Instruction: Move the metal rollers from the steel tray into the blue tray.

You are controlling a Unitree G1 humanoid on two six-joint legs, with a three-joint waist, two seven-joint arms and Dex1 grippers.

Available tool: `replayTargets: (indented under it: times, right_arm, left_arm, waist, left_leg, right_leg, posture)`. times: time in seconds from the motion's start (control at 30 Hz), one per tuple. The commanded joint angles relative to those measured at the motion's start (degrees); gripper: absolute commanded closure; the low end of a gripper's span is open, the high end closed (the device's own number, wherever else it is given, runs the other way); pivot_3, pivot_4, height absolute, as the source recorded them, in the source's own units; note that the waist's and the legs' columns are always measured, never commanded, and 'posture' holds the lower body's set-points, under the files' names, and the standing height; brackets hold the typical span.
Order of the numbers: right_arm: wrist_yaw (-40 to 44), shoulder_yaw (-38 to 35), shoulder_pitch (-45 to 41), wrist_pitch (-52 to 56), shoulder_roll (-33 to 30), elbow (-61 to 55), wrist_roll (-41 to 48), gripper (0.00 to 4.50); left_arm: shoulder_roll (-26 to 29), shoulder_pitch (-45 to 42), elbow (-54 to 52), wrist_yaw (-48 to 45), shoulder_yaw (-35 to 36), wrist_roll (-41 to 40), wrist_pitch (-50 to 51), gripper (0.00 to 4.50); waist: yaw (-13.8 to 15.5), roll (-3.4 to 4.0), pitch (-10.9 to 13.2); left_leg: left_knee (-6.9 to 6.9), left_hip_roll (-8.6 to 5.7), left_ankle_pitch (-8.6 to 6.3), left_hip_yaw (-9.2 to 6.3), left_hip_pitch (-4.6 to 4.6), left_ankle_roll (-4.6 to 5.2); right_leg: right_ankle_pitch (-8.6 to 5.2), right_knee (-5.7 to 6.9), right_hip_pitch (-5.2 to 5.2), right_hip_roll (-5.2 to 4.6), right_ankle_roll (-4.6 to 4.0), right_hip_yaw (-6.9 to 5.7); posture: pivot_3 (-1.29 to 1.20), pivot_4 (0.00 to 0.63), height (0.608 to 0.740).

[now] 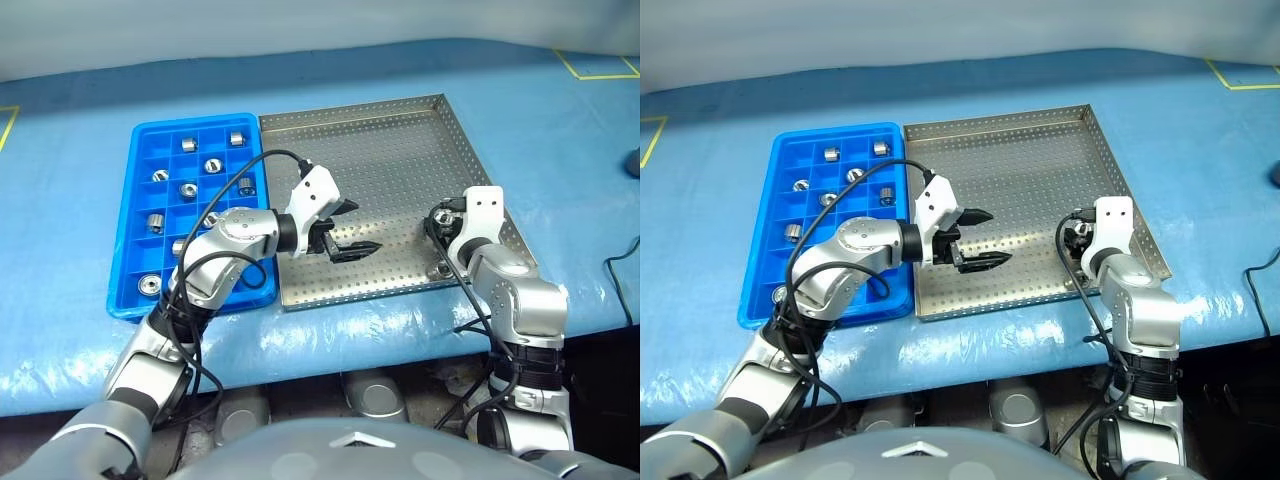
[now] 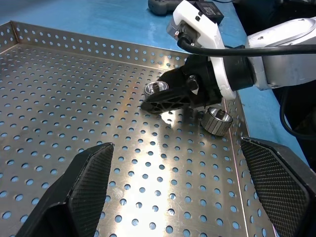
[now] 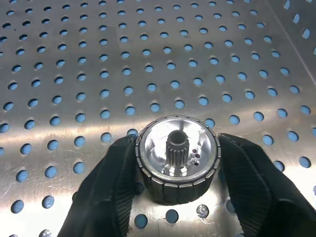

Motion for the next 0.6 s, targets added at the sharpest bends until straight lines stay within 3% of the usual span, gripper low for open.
replayTargets:
  times: [0.03, 0.27, 0.43, 0.6]
  right_arm:
    - [-0.1, -0.4, -0.4, -1.3, -0.2, -2.2, 0.4, 2.80]
    - [2.2, 1.6, -2.6, -0.5, 1.0, -8.0, 3.5, 2.80]
    - [9.2, 8.4, -6.3, 1.6, 2.0, -15.0, 10.5, 2.80]
    - [13.8, 16.8, -11.8, 2.1, 5.6, -14.4, 14.9, 2.80]
  left_arm:
    - [0.1, -0.3, -2.8, 0.2, 1.5, -0.2, 0.0, 0.00]
    - [2.3, 0.4, -6.1, -0.3, 4.1, -2.2, 2.5, 0.00]
    - [10.7, 3.5, -13.8, -1.2, 10.2, -4.4, 6.8, 0.00]
    - [21.4, 9.1, -21.7, -0.4, 20.5, -6.4, 12.4, 0.00]
  waist:
    - [0.0, 0.00, 0.0]
    - [-0.1, 0.00, 0.0]
    - [-0.2, 0.04, 0.0]
    - [0.7, -0.08, 0.1]
  left_leg:
    - [0.00, 0.00, 0.00, 0.00, 0.00, 0.00]
    - [-0.01, 0.01, 0.00, 0.00, 0.00, 0.00]
    - [-0.04, 0.09, 0.00, -0.03, 0.03, 0.00]
    - [-0.03, 0.11, 0.00, -0.11, 0.03, 0.00]
  right_leg:
    - [0.00, 0.00, 0.00, 0.00, 0.00, 0.00]
    - [0.00, 0.02, -0.03, 0.01, 0.00, 0.01]
    - [-0.01, 0.13, -0.08, 0.10, -0.01, 0.01]
    - [-0.07, 0.27, -0.14, 0.12, -0.11, -0.06]
  posture:
    - [-0.14, 0.150, 0.740]
    - [-0.12, 0.150, 0.740]
    - [-0.08, 0.150, 0.740]
    - [-0.01, 0.150, 0.740]
